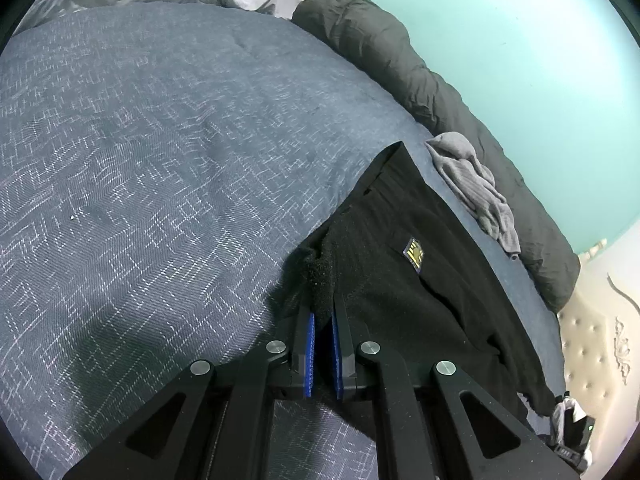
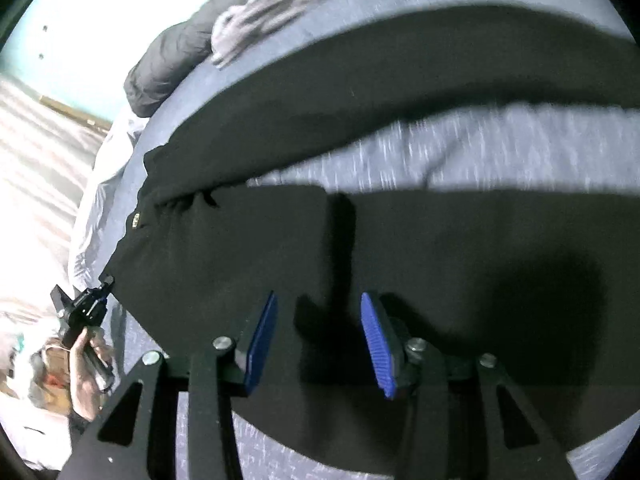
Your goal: Fold clothes
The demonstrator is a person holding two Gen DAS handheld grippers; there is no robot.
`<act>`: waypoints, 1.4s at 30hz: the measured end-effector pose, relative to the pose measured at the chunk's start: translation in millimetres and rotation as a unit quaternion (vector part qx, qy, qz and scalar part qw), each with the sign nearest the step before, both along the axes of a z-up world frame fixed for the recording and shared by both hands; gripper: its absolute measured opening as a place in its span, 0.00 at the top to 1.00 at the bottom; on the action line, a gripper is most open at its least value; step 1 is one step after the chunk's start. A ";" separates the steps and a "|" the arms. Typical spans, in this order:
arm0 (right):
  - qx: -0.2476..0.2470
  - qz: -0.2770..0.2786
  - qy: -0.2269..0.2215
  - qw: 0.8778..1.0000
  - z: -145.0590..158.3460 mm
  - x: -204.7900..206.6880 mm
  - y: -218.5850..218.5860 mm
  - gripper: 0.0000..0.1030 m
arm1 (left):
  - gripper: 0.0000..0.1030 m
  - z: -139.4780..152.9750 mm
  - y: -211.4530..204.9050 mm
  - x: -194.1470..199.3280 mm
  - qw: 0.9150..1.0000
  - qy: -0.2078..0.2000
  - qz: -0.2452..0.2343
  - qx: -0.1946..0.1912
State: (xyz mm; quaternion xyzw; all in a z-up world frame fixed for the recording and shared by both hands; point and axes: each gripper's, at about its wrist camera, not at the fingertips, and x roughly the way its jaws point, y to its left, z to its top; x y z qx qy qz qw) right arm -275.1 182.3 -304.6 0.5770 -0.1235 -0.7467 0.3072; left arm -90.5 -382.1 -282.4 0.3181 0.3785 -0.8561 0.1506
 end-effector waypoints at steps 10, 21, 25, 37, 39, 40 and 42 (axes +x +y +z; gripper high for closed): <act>0.028 0.017 0.024 0.999 -12.5 20.7 -17.1 0.95 | 0.93 -2.4 -0.3 -1.3 1.000 -0.004 -0.001 -0.003; -0.001 -0.032 0.033 0.999 -15.2 20.6 8.6 0.97 | 0.93 -1.7 3.6 -3.6 1.000 -0.008 -0.003 -0.008; -0.026 -0.040 0.027 0.998 -7.5 20.5 13.1 0.97 | 0.93 -2.0 3.5 -3.6 1.000 -0.008 -0.001 -0.007; -0.023 -0.034 -0.003 0.999 -2.8 28.0 8.7 0.82 | 0.93 -2.5 2.6 -4.3 1.000 -0.008 0.000 -0.005; -0.022 -0.028 -0.006 0.999 -4.4 31.8 7.9 0.68 | 0.93 -2.8 2.8 -4.8 1.000 -0.009 0.000 -0.005; -0.022 -0.025 -0.008 0.999 -5.2 33.9 7.4 0.68 | 0.93 -2.8 2.5 -5.0 1.000 -0.009 -0.001 -0.005; -0.020 -0.015 -0.007 1.000 -7.6 37.7 5.1 0.68 | 0.93 -2.8 2.1 -5.2 1.000 -0.009 -0.002 -0.005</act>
